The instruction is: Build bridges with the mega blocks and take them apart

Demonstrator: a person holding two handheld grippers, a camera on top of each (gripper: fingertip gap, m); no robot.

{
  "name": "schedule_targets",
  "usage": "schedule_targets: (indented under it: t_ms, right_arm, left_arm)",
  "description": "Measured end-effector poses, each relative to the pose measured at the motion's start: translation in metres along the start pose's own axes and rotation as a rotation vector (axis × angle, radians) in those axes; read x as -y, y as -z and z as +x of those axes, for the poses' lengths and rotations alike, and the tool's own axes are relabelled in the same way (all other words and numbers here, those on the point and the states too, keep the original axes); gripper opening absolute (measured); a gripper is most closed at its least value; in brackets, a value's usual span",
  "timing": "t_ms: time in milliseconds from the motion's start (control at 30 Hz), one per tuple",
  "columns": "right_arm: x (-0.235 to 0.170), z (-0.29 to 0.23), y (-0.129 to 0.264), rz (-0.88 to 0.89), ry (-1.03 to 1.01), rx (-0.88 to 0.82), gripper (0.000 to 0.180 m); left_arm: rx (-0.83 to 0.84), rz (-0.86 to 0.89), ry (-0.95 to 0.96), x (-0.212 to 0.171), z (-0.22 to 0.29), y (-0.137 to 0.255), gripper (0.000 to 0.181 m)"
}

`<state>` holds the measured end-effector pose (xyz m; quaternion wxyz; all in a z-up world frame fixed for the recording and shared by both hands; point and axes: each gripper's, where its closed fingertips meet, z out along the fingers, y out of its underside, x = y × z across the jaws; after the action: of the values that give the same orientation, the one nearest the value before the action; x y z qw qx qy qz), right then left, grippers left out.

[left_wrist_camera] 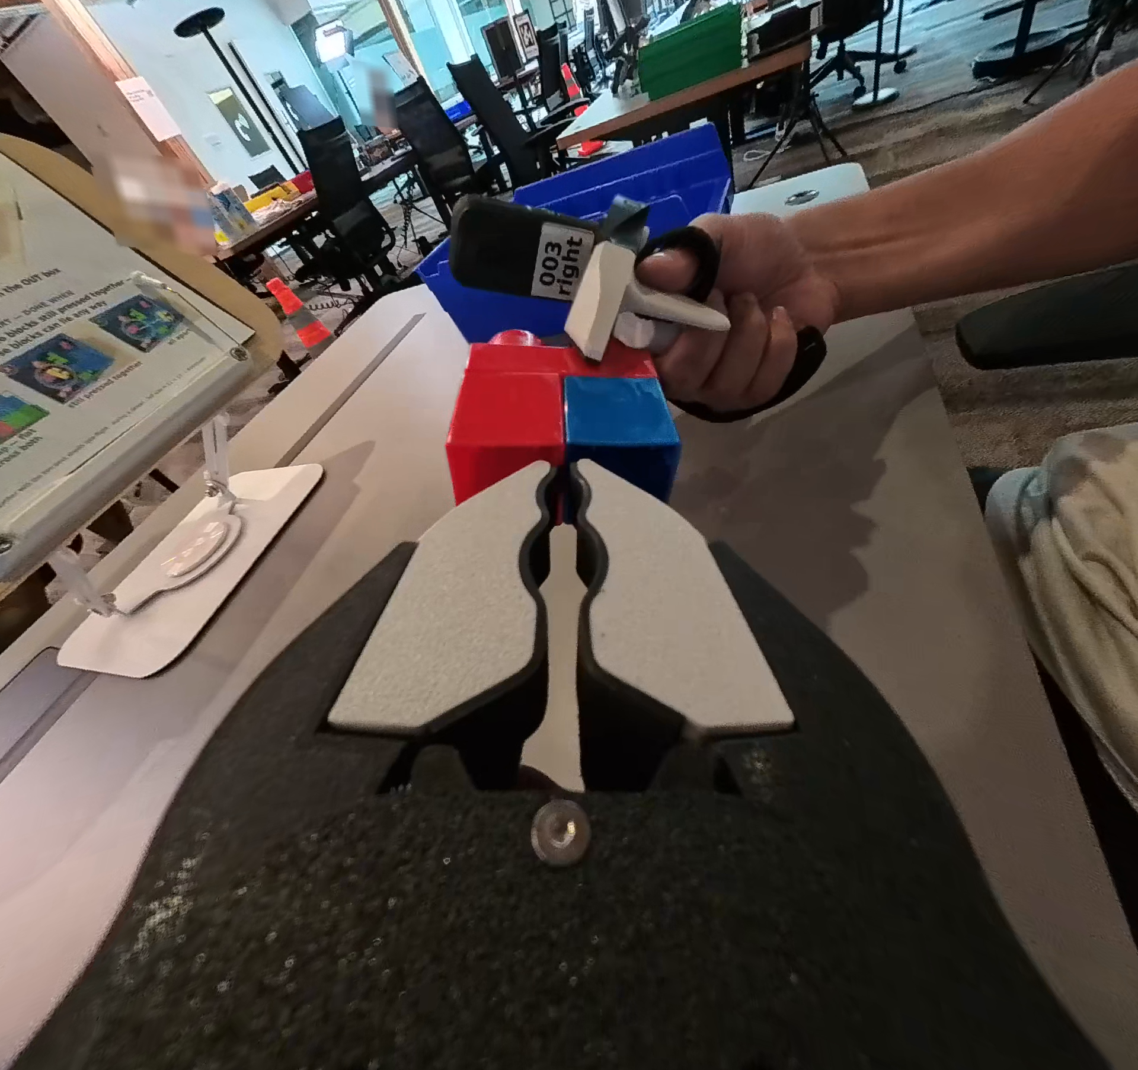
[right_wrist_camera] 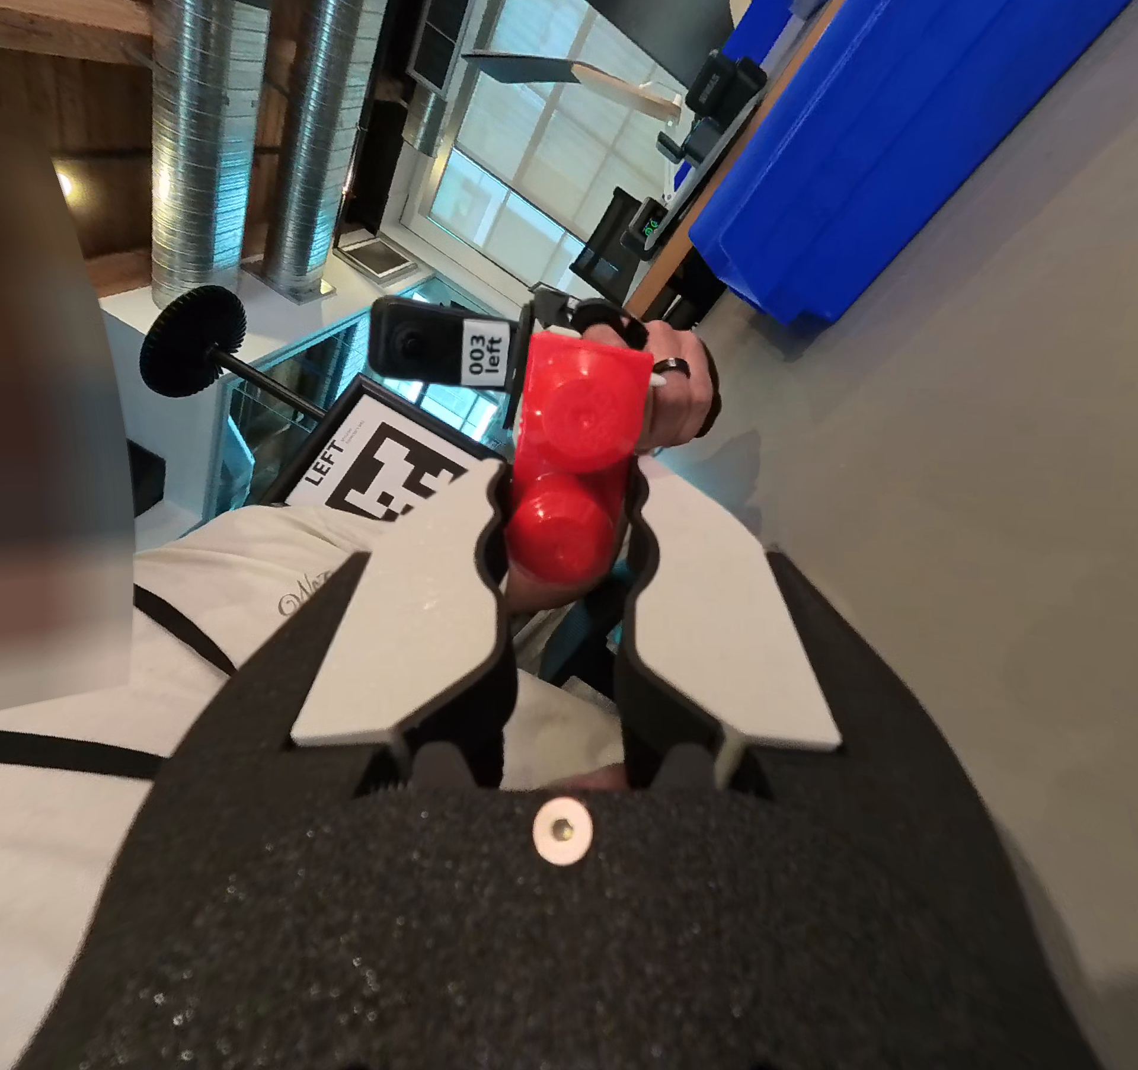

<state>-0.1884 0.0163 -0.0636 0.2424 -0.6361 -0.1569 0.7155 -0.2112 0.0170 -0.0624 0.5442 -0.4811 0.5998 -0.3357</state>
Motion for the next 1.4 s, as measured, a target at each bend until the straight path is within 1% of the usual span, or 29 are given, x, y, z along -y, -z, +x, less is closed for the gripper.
schedule_targets:
  t_ms: [133,300,400,500,567,633,700,767,833,867,900,967,1100,1167,1200,1300,1400]
  right_arm:
    - [-0.001,-0.003,-0.001,0.0,-0.01,0.021,0.036]
    - [0.001,-0.004,-0.002,0.027,-0.031,0.063,0.035]
    - [0.007,-0.003,0.001,0.04,0.012,0.036,0.035]
    - [0.011,-0.002,0.003,0.053,0.056,-0.009,0.035]
    - [0.014,-0.002,0.008,0.064,0.106,-0.058,0.035]
    - [0.02,0.004,0.019,0.087,0.179,-0.164,0.036]
    - [0.029,0.01,0.035,0.134,0.267,-0.286,0.035]
    - [0.035,0.017,0.051,0.175,0.387,-0.436,0.035]
    - [0.04,0.023,0.068,0.224,0.494,-0.599,0.035]
    - [0.042,0.028,0.076,0.242,0.537,-0.683,0.035]
    - [0.043,0.032,0.084,0.264,0.57,-0.765,0.036]
    - [0.042,0.036,0.098,0.319,0.603,-0.867,0.035]
    - [0.042,0.033,0.122,0.383,0.628,-0.99,0.035]
    - [0.051,0.021,0.142,0.399,0.648,-1.052,0.035]
    - [0.061,0.01,0.16,0.406,0.658,-1.106,0.035]
    - [0.106,-0.026,0.239,0.391,0.616,-1.301,0.035]
    - [0.144,-0.032,0.318,0.224,0.475,-1.509,0.035]
  left_arm:
    - [-0.016,0.047,0.02,0.005,0.0,0.0,0.002]
    - [-0.008,0.057,0.017,0.007,-0.001,-0.001,0.002]
    - [0.021,0.021,0.0,0.004,-0.003,-0.004,0.003]
    - [0.071,0.015,0.035,0.003,-0.01,-0.005,0.004]
    - [0.112,0.025,0.077,0.002,-0.016,-0.001,0.013]
    - [0.175,0.018,0.171,-0.004,-0.027,0.004,0.02]
    - [0.293,-0.034,0.299,-0.021,-0.045,0.007,0.027]
    - [0.427,-0.141,0.403,-0.047,-0.059,0.01,0.045]
    - [0.601,-0.272,0.473,-0.076,-0.073,0.018,0.062]
    - [0.667,-0.306,0.504,-0.086,-0.077,0.021,0.068]
    - [0.707,-0.319,0.531,-0.092,-0.079,0.023,0.069]
    - [0.754,-0.306,0.555,-0.098,-0.08,0.023,0.075]
    - [0.813,-0.286,0.48,-0.093,-0.08,0.025,0.071]
    - [0.815,-0.282,0.44,-0.09,-0.078,0.024,0.069]
    - [0.818,-0.282,0.425,-0.089,-0.077,0.024,0.069]
    - [0.809,-0.283,0.411,-0.089,-0.075,0.022,0.069]
    - [0.799,-0.291,0.424,-0.091,-0.075,0.021,0.069]
